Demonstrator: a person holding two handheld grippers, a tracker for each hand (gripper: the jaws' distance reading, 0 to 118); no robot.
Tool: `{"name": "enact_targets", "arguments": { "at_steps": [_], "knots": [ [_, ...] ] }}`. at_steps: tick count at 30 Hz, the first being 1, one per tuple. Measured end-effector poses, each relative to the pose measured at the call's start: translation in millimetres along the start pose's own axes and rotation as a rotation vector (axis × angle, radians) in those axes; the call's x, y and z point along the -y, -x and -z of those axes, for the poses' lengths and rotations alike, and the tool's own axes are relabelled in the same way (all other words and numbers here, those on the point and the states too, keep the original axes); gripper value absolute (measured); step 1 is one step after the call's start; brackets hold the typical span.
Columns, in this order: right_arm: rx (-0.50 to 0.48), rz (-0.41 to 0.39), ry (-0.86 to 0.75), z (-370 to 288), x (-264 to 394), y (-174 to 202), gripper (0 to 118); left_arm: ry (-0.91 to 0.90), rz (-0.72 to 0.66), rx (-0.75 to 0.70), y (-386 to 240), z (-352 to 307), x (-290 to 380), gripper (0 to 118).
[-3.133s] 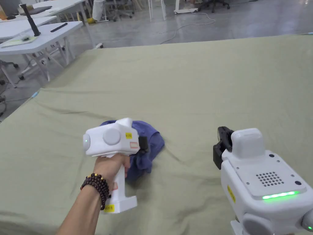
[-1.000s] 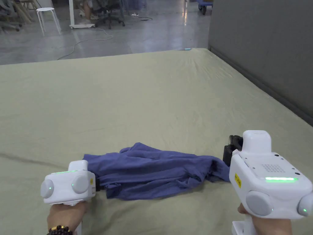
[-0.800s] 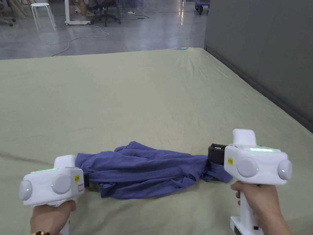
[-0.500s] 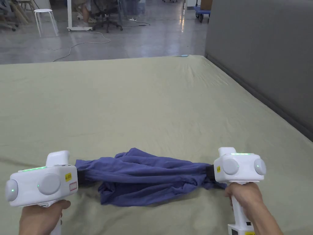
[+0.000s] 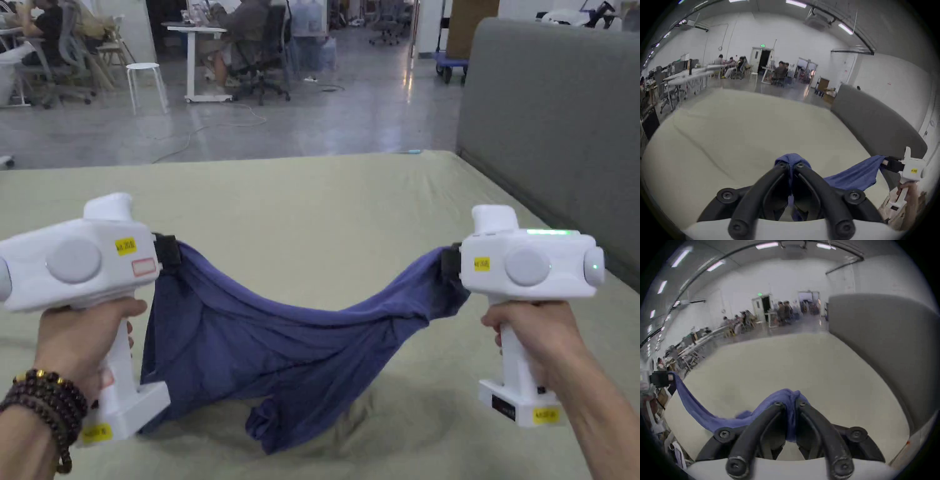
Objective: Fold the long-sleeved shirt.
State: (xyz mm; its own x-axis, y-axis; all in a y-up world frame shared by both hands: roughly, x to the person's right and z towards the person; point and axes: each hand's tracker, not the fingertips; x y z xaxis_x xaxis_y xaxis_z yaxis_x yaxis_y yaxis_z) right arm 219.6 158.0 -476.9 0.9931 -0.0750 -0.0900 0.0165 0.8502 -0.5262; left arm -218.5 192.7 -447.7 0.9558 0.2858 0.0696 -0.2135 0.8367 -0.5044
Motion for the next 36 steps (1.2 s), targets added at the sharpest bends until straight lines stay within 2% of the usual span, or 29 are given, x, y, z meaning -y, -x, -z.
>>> {"name": "enact_targets", "arguments": {
  "at_steps": [3,7,11,17,20,24,27,34,36],
  "knots": [
    [0.003,-0.070,-0.064,-2.1,-71.6,28.1,6,-0.116,0.069,-0.061,-10.0,-8.3,-69.7,1],
    [0.018,-0.135,-0.129,-6.7,-160.2,59.7,6,-0.189,0.028,-0.089,-17.6,-14.8,-148.8,1],
    [0.053,-0.148,-0.209,-26.2,-232.0,69.3,6,-0.258,0.116,-0.168,-30.2,-27.6,-212.2,1],
    [0.089,-0.093,-0.250,-45.9,-283.0,52.5,6,-0.298,0.097,-0.160,-33.0,-44.2,-255.3,1],
    [0.106,-0.073,-0.238,-33.4,-273.8,40.1,6,-0.286,0.103,-0.155,-28.2,-35.1,-244.8,1],
    [0.080,-0.034,-0.187,1.4,-226.1,29.9,6,-0.217,0.102,-0.160,-11.7,-3.0,-204.2,1],
    [0.068,-0.020,-0.085,42.9,-171.4,23.9,6,-0.115,0.106,-0.181,11.1,34.8,-153.0,1],
    [0.050,0.020,0.131,130.0,-31.8,13.2,6,0.123,0.015,-0.190,59.9,98.5,-10.0,1],
    [0.051,0.019,0.132,134.4,-6.7,12.6,6,0.154,0.001,-0.186,72.6,106.7,8.3,1]
  ]
}}
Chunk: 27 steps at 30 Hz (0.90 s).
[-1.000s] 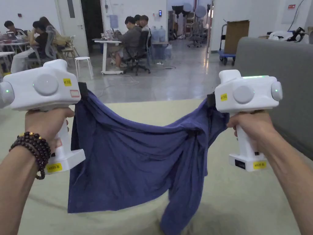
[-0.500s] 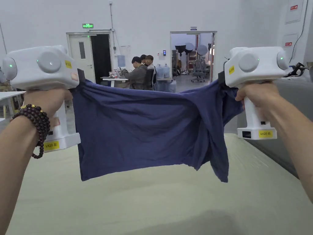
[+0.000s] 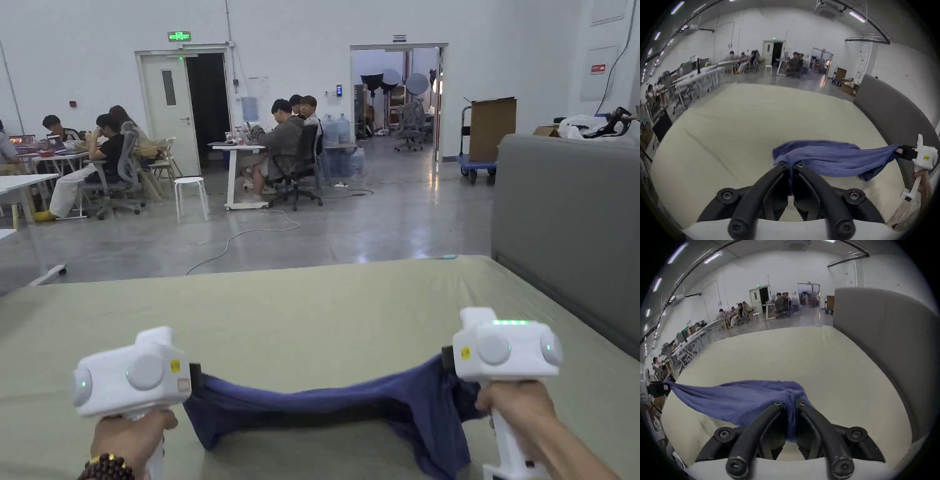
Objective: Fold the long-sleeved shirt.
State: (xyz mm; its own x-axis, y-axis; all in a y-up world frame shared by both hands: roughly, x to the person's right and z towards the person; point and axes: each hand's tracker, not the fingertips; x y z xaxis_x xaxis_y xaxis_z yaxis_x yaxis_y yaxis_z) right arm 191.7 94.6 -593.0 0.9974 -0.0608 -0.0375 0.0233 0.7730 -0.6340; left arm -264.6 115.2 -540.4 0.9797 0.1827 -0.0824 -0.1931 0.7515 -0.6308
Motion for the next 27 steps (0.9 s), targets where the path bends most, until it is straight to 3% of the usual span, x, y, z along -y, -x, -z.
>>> {"name": "enact_targets", "arguments": {
  "at_steps": [4,9,12,17,19,25,26,27],
  "knots": [
    [-0.026,-0.022,-0.022,-12.3,31.6,0.2,6,0.003,-0.102,0.063,13.5,-9.8,22.1,1],
    [0.026,-0.044,-0.012,-56.7,73.6,2.3,6,-0.054,-0.031,0.011,10.4,-56.0,69.9,1],
    [0.035,-0.085,0.033,-78.7,113.8,2.5,6,-0.013,-0.041,-0.015,13.8,-76.0,120.0,1],
    [0.063,-0.069,0.138,-109.9,184.5,-11.8,6,0.182,-0.011,-0.077,23.7,-89.2,207.2,1],
    [0.056,-0.067,0.171,-125.2,209.7,-16.2,6,0.172,-0.022,-0.083,27.9,-99.7,233.1,1],
    [0.066,-0.074,0.284,-128.4,256.5,-24.9,6,0.218,-0.032,-0.076,29.6,-112.6,268.7,3],
    [0.063,-0.066,0.287,-128.6,257.8,-24.9,16,0.212,-0.029,-0.075,30.1,-111.6,270.0,18],
    [0.064,-0.062,0.284,-129.9,257.8,-25.5,39,0.202,-0.026,-0.072,28.0,-114.8,271.3,47]
  ]
}}
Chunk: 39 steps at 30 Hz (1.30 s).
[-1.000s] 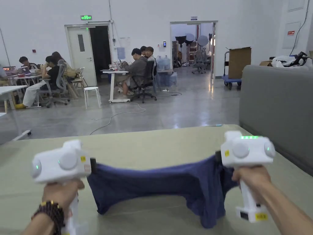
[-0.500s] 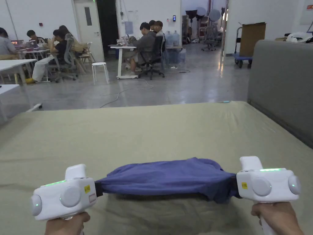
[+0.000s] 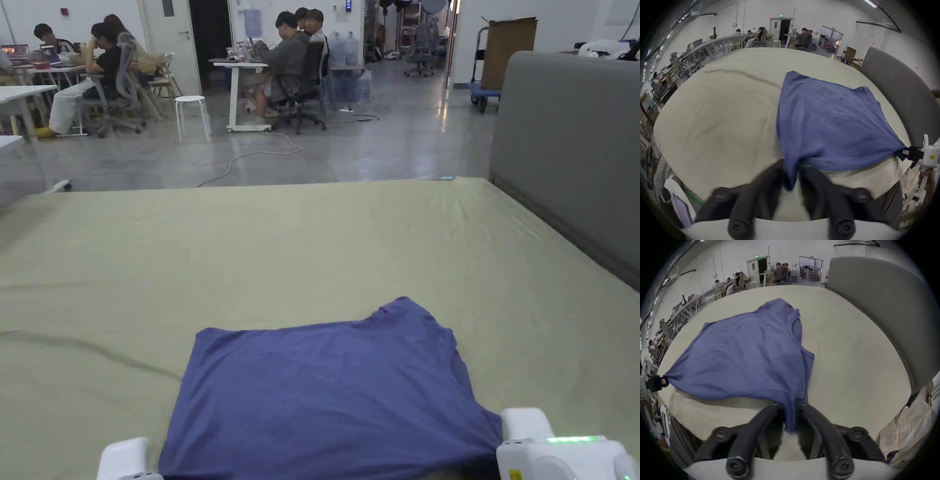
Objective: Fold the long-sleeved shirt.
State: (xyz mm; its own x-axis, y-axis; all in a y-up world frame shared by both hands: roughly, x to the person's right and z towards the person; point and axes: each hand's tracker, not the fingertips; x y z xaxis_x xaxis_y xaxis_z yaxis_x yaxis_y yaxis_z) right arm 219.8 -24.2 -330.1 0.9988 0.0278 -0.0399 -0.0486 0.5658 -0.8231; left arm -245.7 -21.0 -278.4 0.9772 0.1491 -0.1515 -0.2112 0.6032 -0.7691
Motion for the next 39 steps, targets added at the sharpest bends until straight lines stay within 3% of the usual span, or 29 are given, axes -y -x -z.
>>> {"name": "enact_targets", "arguments": {
  "at_steps": [2,3,7,10,11,12,13,14,17,22,23,24,25,26,28,33,39],
  "knots": [
    [-0.008,0.026,-0.013,-9.7,-1.6,-1.1,103,-0.014,0.009,-0.001,0.0,-4.1,-2.0,117],
    [-0.003,0.027,-0.019,-15.4,-4.3,-1.1,108,-0.011,0.014,0.005,0.1,-7.5,-5.2,118],
    [0.014,0.034,-0.167,-51.5,-30.9,-2.7,108,-0.081,0.046,0.036,-9.2,-31.4,-24.1,118],
    [0.010,0.039,-0.185,-58.5,-52.4,-1.1,106,-0.126,0.066,0.012,-21.8,-41.9,-43.5,115],
    [0.006,0.037,-0.192,-56.2,-58.4,0.5,93,-0.148,0.067,0.013,-25.9,-42.4,-48.5,98],
    [0.009,0.032,-0.192,-53.1,-61.8,3.3,66,-0.161,0.068,0.008,-28.6,-39.9,-53.4,63],
    [0.035,0.024,-0.186,-47.6,-64.4,7.0,27,-0.164,0.077,-0.005,-32.5,-33.8,-57.2,20],
    [0.086,0.014,-0.164,-41.7,-65.9,9.2,0,-0.165,0.090,-0.028,-35.8,-27.9,-60.0,1],
    [-0.007,0.012,-0.135,-31.6,-66.2,10.9,0,-0.125,0.100,0.018,-38.4,-15.1,-74.9,1],
    [-0.004,0.012,-0.132,-22.9,-67.2,9.3,0,-0.112,0.100,0.090,-37.2,20.4,-133.4,1],
    [-0.016,0.018,-0.131,-21.9,-67.7,7.5,0,-0.113,0.093,0.103,-34.4,34.9,-151.0,4],
    [-0.025,0.025,-0.129,-20.2,-67.2,6.2,0,-0.131,0.089,0.146,-33.4,48.7,-167.7,23],
    [-0.030,0.028,-0.128,-17.6,-65.9,5.0,0,-0.143,0.095,0.160,-31.2,66.9,-184.1,64],
    [-0.029,0.031,-0.124,-14.6,-64.9,4.4,0,-0.124,0.118,0.123,-32.3,88.0,-201.0,115],
    [-0.016,0.037,-0.100,-11.7,-62.8,4.3,0,-0.142,0.163,0.096,-32.1,124.0,-226.8,116],
    [-0.053,0.038,-0.033,0.7,-57.7,0.1,0,0.053,0.147,-0.091,-28.4,210.4,-266.7,116],
    [-0.047,0.033,-0.002,20.9,-70.7,-3.3,0,0.139,0.117,-0.130,-19.3,277.6,-267.3,110]
  ]
}}
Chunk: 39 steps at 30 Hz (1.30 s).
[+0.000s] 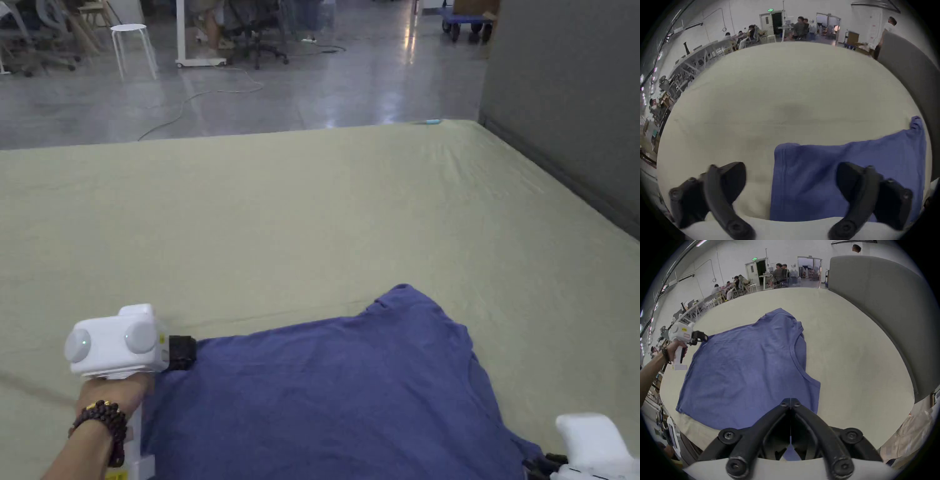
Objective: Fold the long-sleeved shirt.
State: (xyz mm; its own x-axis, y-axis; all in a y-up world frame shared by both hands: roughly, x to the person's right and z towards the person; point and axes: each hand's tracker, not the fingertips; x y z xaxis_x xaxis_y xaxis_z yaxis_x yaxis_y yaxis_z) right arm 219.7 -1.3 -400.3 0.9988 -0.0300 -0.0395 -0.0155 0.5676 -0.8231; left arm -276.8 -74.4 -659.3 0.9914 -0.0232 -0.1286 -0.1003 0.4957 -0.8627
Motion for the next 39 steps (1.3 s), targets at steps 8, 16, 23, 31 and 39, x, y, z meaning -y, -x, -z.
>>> {"name": "enact_targets", "arguments": {
  "at_steps": [8,16,23,31,39],
  "knots": [
    [-0.038,0.028,-0.056,59.2,-129.7,-24.2,5,-0.159,0.083,0.045,-24.4,-50.3,19.8,0],
    [-0.001,-0.093,0.104,165.2,-239.4,-30.9,81,-0.173,0.025,0.113,-13.6,-95.7,32.3,0],
    [0.028,-0.192,0.304,222.4,-224.3,2.4,56,-0.162,0.001,0.119,-5.9,-83.4,20.8,0],
    [-0.010,-0.136,0.207,166.1,-224.7,12.6,0,-0.197,0.010,0.124,-5.8,-112.4,10.9,0],
    [-0.088,-0.102,-0.173,0.9,-304.2,-10.4,0,-0.433,-0.064,0.197,8.6,-233.4,-30.2,0]
  ]
}}
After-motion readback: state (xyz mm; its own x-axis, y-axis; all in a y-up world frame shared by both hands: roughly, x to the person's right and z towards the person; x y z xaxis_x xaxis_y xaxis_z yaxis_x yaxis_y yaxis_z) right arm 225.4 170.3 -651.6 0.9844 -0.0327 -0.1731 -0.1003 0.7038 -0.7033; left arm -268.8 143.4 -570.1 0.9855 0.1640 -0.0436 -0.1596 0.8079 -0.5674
